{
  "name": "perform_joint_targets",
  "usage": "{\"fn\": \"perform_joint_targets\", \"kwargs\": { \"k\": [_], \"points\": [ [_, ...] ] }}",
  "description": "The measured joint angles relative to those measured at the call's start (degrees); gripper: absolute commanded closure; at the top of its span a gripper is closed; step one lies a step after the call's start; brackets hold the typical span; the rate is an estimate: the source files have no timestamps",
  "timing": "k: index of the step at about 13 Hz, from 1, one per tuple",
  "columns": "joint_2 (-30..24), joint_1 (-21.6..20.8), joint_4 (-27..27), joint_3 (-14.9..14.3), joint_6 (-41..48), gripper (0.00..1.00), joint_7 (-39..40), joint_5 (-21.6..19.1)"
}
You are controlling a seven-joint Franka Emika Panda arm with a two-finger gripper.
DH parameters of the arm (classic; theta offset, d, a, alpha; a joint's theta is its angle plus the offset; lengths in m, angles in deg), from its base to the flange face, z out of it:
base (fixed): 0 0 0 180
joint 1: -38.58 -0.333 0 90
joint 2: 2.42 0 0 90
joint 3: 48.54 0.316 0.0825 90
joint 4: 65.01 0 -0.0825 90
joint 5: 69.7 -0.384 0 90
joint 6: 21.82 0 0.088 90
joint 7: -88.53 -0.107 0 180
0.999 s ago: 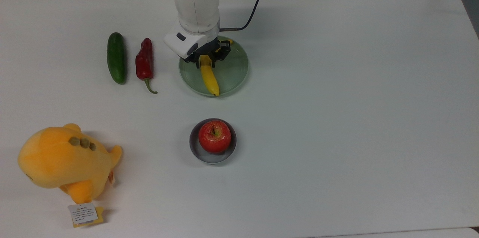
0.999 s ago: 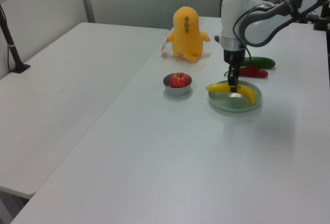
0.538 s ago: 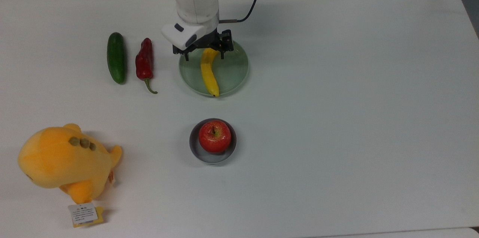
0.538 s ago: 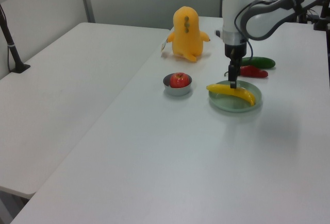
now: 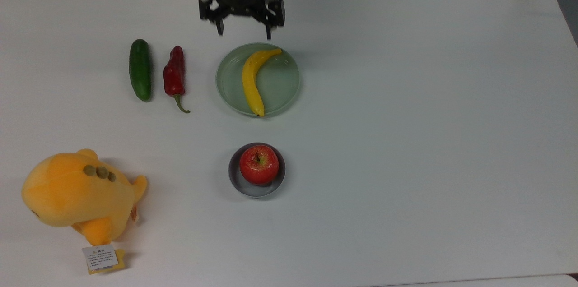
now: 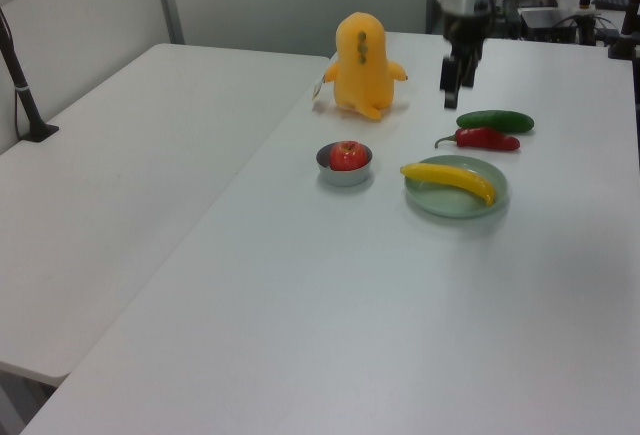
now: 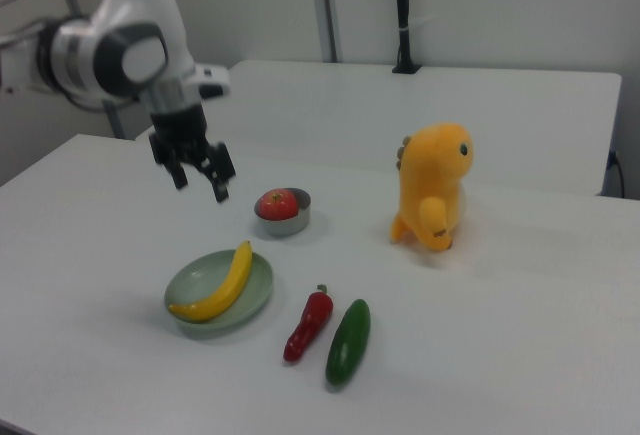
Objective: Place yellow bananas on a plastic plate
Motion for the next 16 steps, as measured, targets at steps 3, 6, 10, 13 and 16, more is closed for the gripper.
{"fn": "perform_joint_targets", "kwargs": {
  "k": [3,6,10,13,16],
  "points": [
    [-2.33,0.36,6.09,-0.01,8.30,0.00,-1.14,0.00],
    [-4.42,0.46,9.03,0.01,14.47,0.00,-1.51,-0.01],
    [-5.56,0.73,11.81,0.19,20.60,0.00,-1.69,-1.34],
    [-6.13,2.67,12.08,0.42,20.98,0.00,-1.73,-4.94],
    [-6.29,3.73,12.42,0.62,19.56,0.00,0.23,-5.17]
  ]
}}
